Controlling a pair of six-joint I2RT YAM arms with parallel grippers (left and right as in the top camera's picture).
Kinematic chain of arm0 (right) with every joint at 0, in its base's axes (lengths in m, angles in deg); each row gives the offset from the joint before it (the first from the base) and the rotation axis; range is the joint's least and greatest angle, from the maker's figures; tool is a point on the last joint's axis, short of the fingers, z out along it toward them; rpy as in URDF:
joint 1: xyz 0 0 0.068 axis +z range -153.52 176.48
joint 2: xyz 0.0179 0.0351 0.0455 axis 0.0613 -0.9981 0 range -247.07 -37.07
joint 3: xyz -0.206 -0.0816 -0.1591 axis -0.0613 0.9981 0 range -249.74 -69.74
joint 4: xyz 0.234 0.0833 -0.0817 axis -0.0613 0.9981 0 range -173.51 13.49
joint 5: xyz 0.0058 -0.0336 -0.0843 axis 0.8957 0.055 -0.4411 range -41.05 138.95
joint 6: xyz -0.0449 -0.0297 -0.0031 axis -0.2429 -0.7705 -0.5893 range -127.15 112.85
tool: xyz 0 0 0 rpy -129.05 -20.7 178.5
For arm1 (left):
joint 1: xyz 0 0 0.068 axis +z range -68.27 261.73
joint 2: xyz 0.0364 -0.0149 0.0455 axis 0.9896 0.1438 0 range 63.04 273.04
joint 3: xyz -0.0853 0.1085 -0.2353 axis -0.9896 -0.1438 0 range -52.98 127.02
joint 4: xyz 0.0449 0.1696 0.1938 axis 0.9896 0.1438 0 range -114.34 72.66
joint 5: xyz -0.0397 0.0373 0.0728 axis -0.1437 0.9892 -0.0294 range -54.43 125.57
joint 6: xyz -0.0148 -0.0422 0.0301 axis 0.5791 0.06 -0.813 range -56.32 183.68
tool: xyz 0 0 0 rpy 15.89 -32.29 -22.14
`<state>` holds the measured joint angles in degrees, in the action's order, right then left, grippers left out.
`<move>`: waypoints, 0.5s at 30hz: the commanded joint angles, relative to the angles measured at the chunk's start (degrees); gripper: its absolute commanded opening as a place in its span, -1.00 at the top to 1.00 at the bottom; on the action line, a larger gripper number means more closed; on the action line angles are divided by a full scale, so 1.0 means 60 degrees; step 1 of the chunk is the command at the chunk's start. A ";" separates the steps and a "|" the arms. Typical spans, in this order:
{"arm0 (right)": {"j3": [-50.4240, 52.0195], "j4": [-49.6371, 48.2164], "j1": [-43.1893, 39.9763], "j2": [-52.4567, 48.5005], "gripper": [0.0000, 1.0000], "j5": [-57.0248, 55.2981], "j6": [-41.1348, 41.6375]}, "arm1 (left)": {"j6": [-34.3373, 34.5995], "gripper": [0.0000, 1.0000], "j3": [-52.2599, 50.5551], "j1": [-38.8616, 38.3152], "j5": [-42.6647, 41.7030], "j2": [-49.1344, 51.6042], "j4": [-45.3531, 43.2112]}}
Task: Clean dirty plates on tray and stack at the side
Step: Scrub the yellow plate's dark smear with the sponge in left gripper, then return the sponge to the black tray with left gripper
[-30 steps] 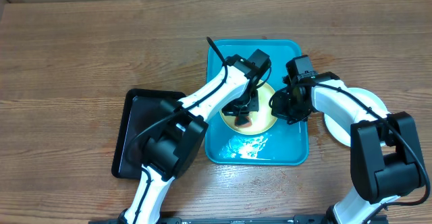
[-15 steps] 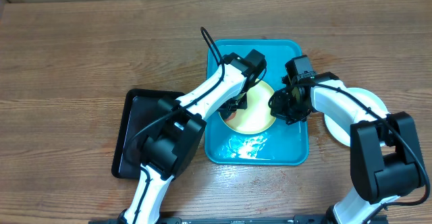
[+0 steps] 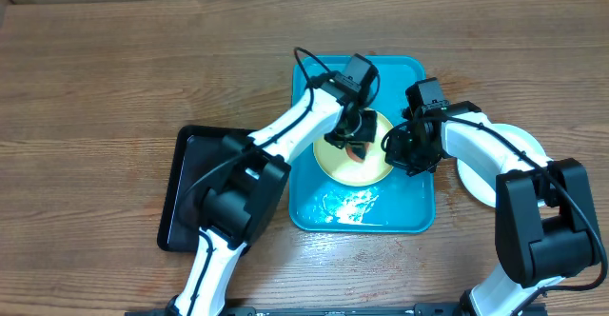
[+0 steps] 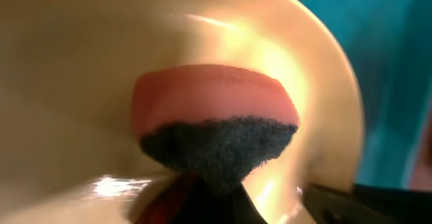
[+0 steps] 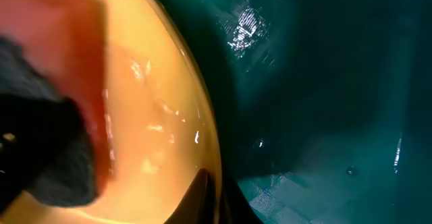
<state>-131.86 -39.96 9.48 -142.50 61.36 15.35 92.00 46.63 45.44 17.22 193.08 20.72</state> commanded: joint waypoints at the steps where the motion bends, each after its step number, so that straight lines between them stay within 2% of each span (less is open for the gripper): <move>1: 0.0346 0.0069 0.0025 -0.0233 0.92 -0.0772 -0.0251 | -0.0146 0.91 -0.0149 -0.0171 -0.1198 0.0525 0.0171; 5: 0.0346 0.0073 0.0025 -0.0233 0.92 -0.0772 -0.0251 | 0.0189 0.91 -0.0138 -0.0044 -0.0674 0.0528 0.0831; 9: 0.0346 0.0073 0.0025 -0.0233 0.92 -0.0772 -0.0248 | 0.1082 0.91 -0.0135 0.0120 0.1075 0.0098 0.1861; 15: 0.0346 0.0073 0.0025 -0.0233 0.92 -0.0772 -0.0248 | 0.1104 0.91 -0.0135 0.0124 0.2459 -0.1596 0.2656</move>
<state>-131.86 -39.70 9.74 -142.43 60.96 13.82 96.87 46.72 45.81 24.15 190.61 34.90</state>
